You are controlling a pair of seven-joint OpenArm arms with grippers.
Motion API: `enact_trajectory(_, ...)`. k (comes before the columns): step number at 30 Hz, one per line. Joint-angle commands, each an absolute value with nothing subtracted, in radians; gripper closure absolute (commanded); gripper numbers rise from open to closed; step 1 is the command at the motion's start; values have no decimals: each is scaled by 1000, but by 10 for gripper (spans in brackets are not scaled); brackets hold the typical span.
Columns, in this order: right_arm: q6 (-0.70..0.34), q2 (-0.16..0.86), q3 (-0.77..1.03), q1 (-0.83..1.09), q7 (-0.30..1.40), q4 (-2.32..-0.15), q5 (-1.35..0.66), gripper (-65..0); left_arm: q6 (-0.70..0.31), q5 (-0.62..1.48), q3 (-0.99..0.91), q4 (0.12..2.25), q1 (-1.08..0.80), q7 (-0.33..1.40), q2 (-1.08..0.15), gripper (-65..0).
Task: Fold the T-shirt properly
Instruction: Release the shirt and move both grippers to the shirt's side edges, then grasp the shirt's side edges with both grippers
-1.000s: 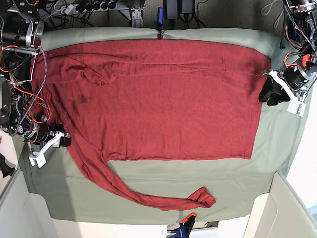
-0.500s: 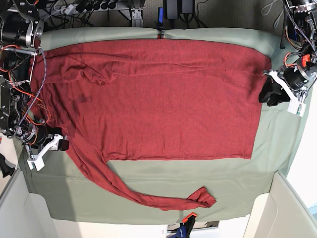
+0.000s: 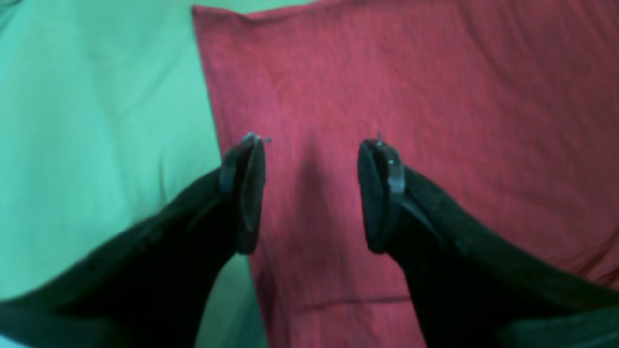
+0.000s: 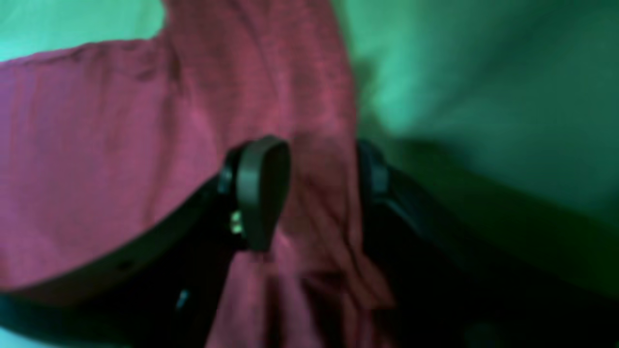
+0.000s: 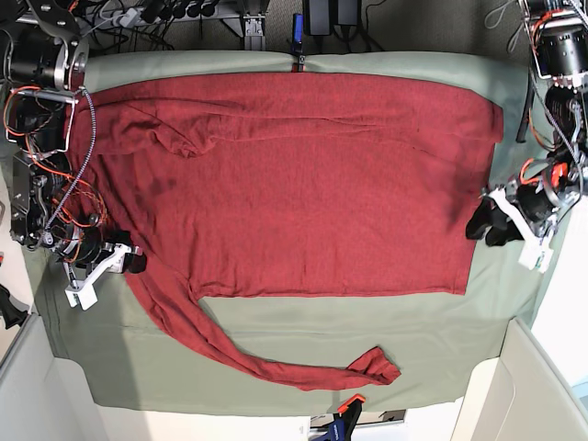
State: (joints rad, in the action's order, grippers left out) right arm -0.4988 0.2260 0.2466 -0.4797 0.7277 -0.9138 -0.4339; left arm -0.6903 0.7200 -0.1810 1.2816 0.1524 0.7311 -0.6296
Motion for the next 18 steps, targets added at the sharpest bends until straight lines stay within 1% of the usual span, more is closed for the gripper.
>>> enact_trajectory(1, -503, 223, 246, -501, 746, -922, -438, -253, -698, 731, -172, 1262, 207, 698, -654, -338)
enact_trajectory(5, -502, 205, 246, -501, 750, -922, -437, -253, -698, 727, -120, 1124, 335, 674, -653, -338)
enact_trajectory(7, -502, 204, 246, -501, 754, -922, -437, -253, -683, 711, -106, 1063, 390, 657, -648, -338)
enact_trajectory(13, -502, 205, 246, -501, 768, -922, -434, -253, -585, 614, -67, 872, 527, 604, -617, -338)
enact_trajectory(18, -502, 205, 246, -501, 773, -922, -434, -253, -482, 534, -47, 735, 584, 569, -584, -338)
